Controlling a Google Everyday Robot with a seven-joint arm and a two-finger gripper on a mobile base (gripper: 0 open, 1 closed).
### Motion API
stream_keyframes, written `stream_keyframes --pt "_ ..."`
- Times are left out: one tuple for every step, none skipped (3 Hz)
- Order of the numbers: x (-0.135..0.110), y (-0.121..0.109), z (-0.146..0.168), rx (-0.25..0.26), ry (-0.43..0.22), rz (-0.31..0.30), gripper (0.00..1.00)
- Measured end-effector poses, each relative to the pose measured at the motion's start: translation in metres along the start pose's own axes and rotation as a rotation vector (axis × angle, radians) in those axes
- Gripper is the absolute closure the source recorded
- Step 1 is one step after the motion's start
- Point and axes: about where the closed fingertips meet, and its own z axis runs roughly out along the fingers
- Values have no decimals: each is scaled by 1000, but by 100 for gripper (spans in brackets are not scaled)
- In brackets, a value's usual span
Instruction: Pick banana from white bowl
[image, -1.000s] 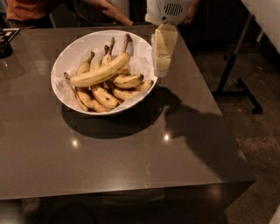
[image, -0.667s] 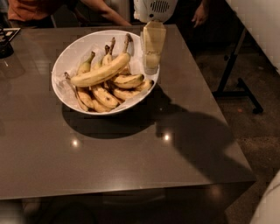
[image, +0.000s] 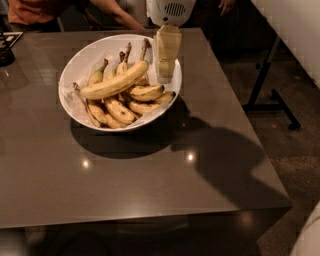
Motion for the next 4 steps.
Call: stream_keyframes --pt "-11 12 14 -22 72 -34 0" --pt "-11 12 15 -23 73 -34 0" --pt "-29 4 18 7 60 -73 0" --pt "-50 4 28 0 52 -130 0"
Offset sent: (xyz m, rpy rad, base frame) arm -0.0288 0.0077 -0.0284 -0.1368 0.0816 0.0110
